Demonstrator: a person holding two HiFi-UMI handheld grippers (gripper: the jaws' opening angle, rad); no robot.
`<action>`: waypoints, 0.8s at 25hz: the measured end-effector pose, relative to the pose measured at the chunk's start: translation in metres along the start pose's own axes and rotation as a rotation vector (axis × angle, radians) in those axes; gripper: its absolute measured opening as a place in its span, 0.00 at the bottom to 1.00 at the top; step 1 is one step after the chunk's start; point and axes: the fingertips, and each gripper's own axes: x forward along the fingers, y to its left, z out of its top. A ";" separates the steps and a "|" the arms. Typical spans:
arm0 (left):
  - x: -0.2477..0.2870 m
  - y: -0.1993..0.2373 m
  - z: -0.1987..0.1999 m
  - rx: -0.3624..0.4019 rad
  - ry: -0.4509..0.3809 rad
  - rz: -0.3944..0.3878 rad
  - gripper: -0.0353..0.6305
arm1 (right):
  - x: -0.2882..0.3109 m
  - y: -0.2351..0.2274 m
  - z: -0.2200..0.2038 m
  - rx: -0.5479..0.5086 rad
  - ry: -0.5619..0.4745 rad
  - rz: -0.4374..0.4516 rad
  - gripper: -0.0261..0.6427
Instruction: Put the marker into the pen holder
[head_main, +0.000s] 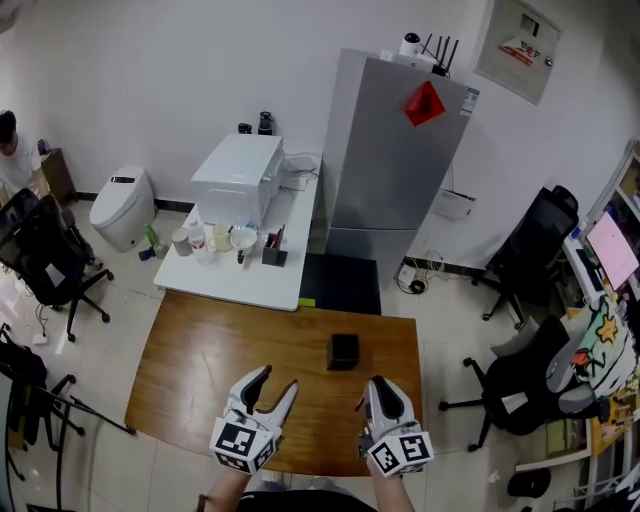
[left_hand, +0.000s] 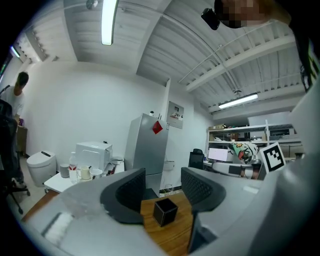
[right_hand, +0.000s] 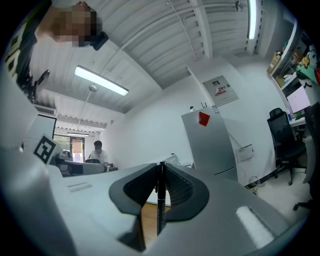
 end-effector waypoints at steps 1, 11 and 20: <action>0.002 0.001 -0.001 -0.004 0.003 0.008 0.38 | 0.008 -0.007 -0.003 0.001 0.009 0.008 0.13; 0.009 0.019 -0.015 -0.009 0.050 0.075 0.38 | 0.129 -0.077 -0.063 0.111 0.119 0.118 0.13; 0.014 0.029 -0.019 -0.020 0.071 0.121 0.38 | 0.193 -0.124 -0.121 0.097 0.187 0.058 0.13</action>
